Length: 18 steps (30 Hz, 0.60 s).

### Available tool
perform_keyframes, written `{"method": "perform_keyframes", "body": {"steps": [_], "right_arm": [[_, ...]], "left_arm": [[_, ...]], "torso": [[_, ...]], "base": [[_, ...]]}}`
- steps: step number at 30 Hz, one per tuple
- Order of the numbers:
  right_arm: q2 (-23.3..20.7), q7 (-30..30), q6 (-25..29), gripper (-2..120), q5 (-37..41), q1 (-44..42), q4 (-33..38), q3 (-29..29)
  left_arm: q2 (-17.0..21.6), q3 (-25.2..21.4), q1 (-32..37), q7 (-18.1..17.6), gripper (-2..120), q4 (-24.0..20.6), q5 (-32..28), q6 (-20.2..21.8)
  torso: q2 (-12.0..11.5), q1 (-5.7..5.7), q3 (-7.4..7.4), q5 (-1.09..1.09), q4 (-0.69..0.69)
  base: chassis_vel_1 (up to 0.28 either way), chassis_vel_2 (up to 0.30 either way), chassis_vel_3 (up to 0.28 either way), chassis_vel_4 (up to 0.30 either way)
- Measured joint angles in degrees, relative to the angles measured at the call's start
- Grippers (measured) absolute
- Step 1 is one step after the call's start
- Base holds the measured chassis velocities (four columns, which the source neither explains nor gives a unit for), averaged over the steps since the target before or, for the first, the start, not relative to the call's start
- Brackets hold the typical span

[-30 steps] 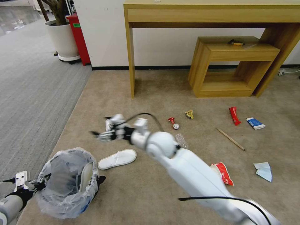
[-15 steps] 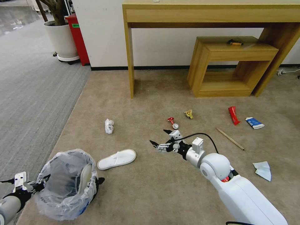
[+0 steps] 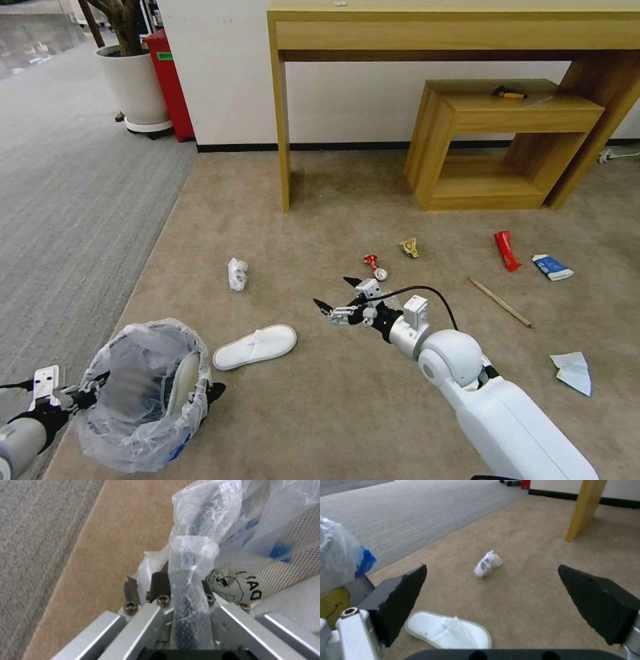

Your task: Pick up the trash bin and place the garbage on the floor into it.

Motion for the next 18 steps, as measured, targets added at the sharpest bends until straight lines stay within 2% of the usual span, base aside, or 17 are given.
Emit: {"method": "perform_keyframes", "body": {"steps": [7,18], "right_arm": [[0.14,0.49,-0.37,100,-0.14,-0.18,0.09,-0.74],[1.65,0.66,-0.59,100,-0.69,-0.03,-1.79,-2.03]], "left_arm": [[-0.09,-0.08,0.28,0.11,0,-0.17,-0.05,0.0],[-0.58,0.39,0.06,0.22,0,-0.31,0.44,0.0]], "torso": [[0.0,0.0,0.0,0.0,0.0],[0.0,0.0,0.0,0.0,0.0]], "base": [[0.033,0.158,-0.026,-0.165],[0.085,0.184,-0.07,-0.192]]}}
